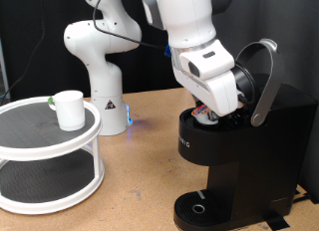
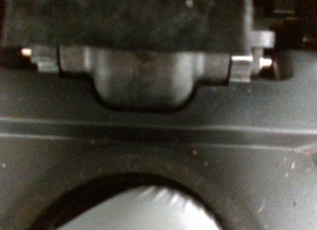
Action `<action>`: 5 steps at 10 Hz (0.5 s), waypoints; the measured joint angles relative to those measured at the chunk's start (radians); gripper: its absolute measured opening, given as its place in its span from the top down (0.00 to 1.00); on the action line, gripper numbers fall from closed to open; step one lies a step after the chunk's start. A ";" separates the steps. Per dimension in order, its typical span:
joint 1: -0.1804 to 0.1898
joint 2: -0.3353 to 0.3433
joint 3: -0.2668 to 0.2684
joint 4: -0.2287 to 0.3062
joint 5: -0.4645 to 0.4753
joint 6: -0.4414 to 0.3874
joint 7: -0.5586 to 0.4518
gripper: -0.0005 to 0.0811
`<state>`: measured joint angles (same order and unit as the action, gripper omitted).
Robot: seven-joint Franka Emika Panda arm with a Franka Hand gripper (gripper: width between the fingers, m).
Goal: Make a cup of coffee with the keurig machine
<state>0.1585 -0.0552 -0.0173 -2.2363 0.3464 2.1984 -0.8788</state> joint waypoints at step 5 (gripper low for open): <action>-0.005 0.017 -0.002 -0.001 -0.009 0.000 0.003 0.18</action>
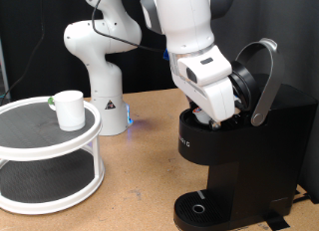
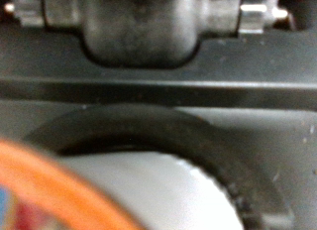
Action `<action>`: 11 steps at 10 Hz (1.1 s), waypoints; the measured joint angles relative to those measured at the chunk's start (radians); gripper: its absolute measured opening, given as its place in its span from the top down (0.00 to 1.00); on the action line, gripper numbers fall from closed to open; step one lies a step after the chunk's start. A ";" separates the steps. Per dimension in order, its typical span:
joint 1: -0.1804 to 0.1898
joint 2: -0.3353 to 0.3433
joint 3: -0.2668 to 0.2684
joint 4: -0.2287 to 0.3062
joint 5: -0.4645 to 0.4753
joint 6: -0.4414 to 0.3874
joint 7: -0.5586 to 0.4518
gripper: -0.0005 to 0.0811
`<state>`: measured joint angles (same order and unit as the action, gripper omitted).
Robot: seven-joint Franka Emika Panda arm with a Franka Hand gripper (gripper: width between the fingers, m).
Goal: Make a cup of coffee with the keurig machine
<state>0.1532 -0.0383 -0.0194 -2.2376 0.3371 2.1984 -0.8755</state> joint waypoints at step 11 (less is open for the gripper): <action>-0.005 -0.050 -0.012 0.047 0.081 -0.067 -0.035 0.01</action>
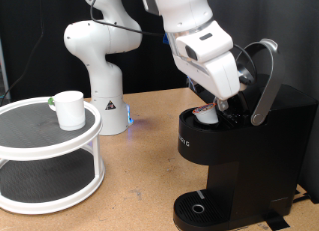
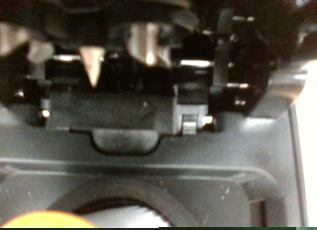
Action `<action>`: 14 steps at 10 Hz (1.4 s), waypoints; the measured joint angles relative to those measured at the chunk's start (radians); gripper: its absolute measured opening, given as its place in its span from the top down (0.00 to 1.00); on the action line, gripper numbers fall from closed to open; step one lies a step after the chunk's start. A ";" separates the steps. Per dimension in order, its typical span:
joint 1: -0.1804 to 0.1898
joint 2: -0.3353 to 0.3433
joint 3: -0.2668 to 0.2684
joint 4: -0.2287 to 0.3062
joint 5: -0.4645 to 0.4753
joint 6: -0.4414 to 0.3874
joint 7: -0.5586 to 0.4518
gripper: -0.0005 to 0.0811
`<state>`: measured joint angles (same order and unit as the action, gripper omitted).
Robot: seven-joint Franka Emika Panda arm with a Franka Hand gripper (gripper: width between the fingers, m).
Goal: Make a cup of coffee with the keurig machine
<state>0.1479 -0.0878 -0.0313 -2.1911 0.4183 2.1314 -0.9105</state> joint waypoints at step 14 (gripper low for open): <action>-0.031 0.047 -0.014 0.058 -0.020 0.019 0.040 0.01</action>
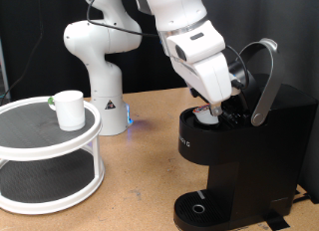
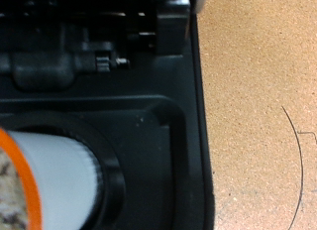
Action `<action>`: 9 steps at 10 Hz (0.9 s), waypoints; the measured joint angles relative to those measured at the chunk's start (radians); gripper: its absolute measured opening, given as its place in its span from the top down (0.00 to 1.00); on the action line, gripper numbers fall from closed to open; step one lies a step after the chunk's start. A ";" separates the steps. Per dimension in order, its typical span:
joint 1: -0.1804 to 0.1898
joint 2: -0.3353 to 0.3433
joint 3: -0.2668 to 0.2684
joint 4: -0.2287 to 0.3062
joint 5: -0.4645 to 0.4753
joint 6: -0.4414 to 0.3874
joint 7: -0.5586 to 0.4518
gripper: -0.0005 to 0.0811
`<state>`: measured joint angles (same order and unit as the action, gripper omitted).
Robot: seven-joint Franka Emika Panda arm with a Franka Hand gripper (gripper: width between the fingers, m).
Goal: Make a cup of coffee with the keurig machine
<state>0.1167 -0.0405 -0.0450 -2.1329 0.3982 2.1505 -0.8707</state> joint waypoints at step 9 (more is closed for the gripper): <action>-0.002 0.044 0.007 -0.003 0.005 0.064 -0.049 0.01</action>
<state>0.1142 0.0039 -0.0385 -2.1356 0.4031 2.2146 -0.9202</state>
